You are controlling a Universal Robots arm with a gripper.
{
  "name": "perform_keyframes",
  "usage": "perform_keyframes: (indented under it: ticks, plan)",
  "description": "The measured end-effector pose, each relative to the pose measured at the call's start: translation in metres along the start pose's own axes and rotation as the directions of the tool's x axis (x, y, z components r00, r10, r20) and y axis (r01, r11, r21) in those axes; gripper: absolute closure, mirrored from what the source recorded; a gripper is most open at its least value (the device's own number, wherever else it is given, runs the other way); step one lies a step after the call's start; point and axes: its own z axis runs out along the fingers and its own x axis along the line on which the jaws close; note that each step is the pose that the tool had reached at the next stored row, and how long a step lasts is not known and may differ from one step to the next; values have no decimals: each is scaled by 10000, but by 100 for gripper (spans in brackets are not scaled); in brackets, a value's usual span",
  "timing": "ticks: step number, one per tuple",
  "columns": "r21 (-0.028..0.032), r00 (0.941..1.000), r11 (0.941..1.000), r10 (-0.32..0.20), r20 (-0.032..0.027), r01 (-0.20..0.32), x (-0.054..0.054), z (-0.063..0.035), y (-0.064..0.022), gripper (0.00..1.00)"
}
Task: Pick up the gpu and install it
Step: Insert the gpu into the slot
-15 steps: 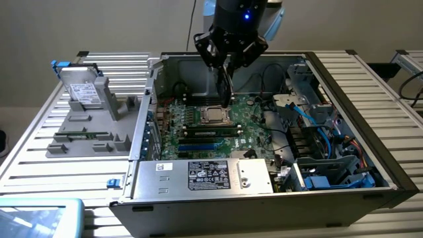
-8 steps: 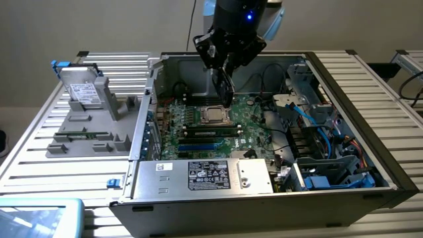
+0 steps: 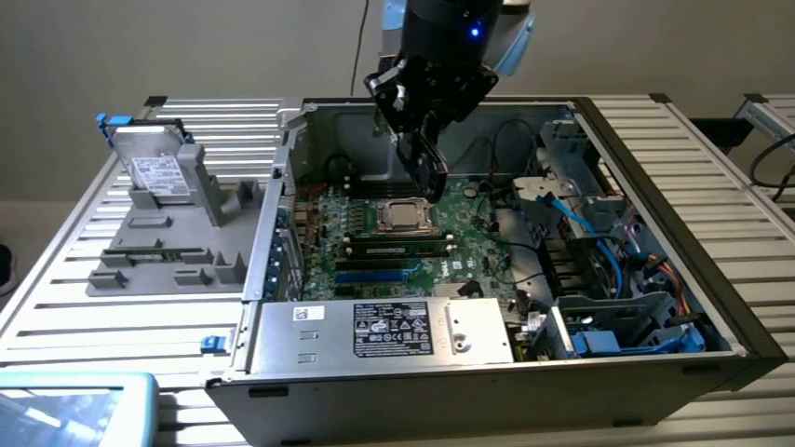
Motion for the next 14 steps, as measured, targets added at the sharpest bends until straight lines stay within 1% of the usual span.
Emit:
perform_keyframes:
  ticks: [3, 5, 7, 11, 14]
  plan:
    - [63, 9986, 9986, -533, 13, 533, 0, 2, 0, 72]
    - [97, 9960, 9960, -891, -5, 891, 0, 3, 0, 72]
    - [131, 9922, 9921, -1249, -24, 1249, 0, 5, -1, 72]
    - [197, 9804, 9802, -1967, -69, 1968, 0, 8, -1, 72]
    - [243, 9680, 9677, -2509, -106, 2511, -1, 10, -2, 72]
